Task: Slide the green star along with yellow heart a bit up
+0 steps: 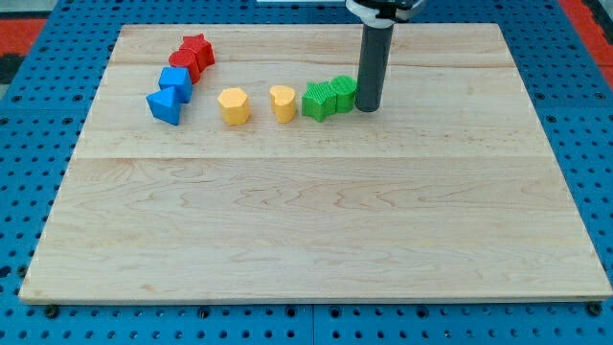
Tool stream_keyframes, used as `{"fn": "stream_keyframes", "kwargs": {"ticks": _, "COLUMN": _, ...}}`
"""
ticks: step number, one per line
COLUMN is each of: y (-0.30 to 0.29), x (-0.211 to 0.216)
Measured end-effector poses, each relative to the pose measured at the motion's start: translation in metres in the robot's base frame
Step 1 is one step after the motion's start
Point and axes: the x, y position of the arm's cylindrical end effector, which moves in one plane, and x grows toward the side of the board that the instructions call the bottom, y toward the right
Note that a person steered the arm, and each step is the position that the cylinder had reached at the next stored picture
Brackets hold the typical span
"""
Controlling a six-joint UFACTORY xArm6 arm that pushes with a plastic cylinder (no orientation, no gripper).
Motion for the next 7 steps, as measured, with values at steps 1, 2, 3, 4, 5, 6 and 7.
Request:
{"fn": "stream_keyframes", "kwargs": {"ticks": 1, "y": -0.022, "x": -0.037}}
{"fn": "stream_keyframes", "kwargs": {"ticks": 2, "y": -0.037, "x": -0.073}}
{"fn": "stream_keyframes", "kwargs": {"ticks": 3, "y": -0.036, "x": -0.096}}
{"fn": "stream_keyframes", "kwargs": {"ticks": 4, "y": 0.033, "x": -0.040}}
{"fn": "stream_keyframes", "kwargs": {"ticks": 5, "y": 0.010, "x": 0.028}}
{"fn": "stream_keyframes", "kwargs": {"ticks": 6, "y": -0.045, "x": 0.021}}
{"fn": "stream_keyframes", "kwargs": {"ticks": 7, "y": -0.051, "x": 0.012}}
